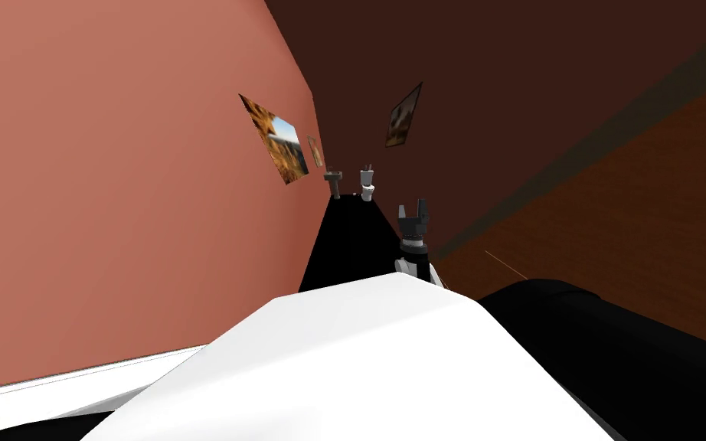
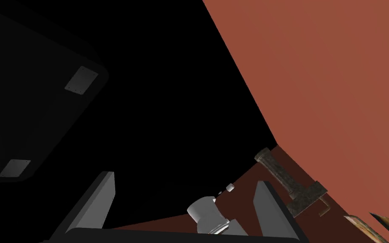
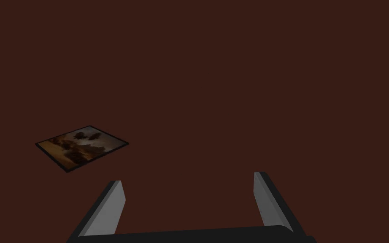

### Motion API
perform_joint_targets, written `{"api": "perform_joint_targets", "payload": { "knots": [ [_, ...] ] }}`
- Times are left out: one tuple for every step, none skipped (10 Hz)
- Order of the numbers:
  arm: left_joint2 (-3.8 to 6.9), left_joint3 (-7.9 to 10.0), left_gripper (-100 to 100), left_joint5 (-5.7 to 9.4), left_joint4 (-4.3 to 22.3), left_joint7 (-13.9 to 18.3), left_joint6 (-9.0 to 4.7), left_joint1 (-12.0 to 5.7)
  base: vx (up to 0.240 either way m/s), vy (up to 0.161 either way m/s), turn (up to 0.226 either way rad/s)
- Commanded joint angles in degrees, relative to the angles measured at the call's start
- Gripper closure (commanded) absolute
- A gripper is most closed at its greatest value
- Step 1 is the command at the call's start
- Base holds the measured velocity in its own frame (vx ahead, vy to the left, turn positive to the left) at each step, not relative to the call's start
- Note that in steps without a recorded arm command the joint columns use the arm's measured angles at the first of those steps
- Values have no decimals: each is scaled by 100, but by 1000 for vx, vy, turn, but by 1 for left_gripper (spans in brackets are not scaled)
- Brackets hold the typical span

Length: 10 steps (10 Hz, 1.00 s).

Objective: Push the door open

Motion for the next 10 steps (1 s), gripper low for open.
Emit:
{"api": "perform_joint_targets", "payload": {
  "knots": [
    [-24, 63, -100, 147, 92, 121, 118, -23, -84, 93, 300],
    [-39, 101, -100, 234, 138, 197, 186, -31, -99, 88, 338],
    [-54, 138, -100, 321, 183, 272, 254, -39, -91, 99, 365],
    [-68, 175, -100, 408, 229, 348, 322, -48, -68, 105, 338],
    [-83, 212, -100, 495, 274, 423, 389, -56, -57, 104, 302],
    [-98, 249, -100, 581, 320, 499, 457, -64, -65, 113, 298],
    [-113, 287, -100, 668, 366, 575, 525, -72, -62, 105, 350],
    [-128, 324, -100, 755, 411, 650, 593, -81, -70, 97, 337],
    [-143, 361, -100, 842, 457, 726, 660, -89, -60, 97, 289],
    [-158, 398, -100, 929, 502, 801, 728, -97, -59, 96, 342]
  ]
}}
